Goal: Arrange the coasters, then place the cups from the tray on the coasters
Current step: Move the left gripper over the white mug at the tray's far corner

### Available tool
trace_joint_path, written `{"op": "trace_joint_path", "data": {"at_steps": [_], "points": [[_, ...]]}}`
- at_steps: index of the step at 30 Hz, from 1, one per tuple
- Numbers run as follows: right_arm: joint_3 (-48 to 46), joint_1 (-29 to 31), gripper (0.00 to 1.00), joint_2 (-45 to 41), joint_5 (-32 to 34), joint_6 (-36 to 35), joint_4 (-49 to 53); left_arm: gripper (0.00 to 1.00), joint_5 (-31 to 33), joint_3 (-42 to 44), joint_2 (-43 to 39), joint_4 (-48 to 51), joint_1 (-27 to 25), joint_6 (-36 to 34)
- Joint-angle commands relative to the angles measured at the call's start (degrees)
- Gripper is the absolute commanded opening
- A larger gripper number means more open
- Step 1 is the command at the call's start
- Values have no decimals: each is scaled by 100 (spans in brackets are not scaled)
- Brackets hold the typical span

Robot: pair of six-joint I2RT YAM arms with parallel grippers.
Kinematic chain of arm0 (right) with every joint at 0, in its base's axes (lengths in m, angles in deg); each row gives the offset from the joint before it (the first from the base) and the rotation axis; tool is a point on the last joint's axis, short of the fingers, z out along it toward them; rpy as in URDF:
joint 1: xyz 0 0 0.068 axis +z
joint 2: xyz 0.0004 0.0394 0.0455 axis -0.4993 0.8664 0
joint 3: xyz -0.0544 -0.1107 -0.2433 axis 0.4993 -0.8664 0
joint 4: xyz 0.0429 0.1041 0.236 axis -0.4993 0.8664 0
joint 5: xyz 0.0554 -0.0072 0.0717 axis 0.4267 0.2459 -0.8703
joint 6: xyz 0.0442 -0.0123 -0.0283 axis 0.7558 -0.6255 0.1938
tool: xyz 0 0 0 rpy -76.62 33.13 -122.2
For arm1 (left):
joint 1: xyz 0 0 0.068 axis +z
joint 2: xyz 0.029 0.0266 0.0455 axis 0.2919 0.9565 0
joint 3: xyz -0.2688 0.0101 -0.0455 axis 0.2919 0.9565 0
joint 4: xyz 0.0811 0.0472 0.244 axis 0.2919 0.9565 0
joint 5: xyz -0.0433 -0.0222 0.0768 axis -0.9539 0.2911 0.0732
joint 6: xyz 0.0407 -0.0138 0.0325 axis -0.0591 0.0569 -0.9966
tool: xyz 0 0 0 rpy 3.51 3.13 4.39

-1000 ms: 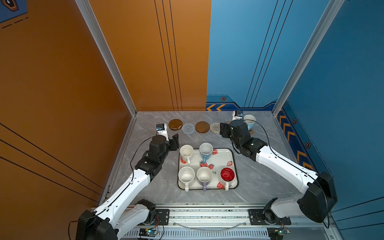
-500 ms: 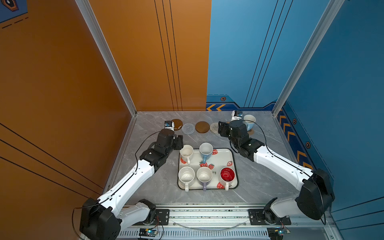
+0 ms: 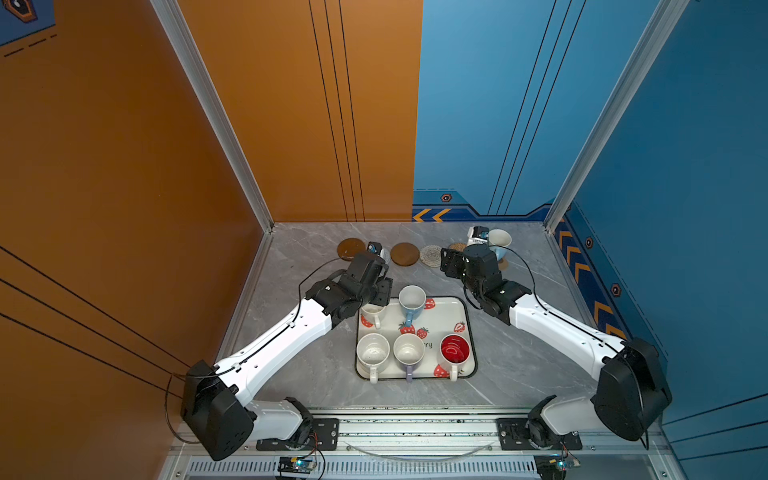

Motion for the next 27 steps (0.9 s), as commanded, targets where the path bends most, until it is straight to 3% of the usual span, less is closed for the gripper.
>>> {"op": "trace_joint_path", "data": {"at_steps": [1, 14, 27], "points": [[-159, -96, 71, -249, -78, 104, -125, 66, 194, -269, 144, 744, -125, -54], [-459, -246, 71, -562, -106, 204, -192, 67, 150, -336, 556, 1515, -401, 410], [-442, -290, 71, -475, -273, 244, -244, 68, -55, -219, 981, 1546, -443, 573]]}}
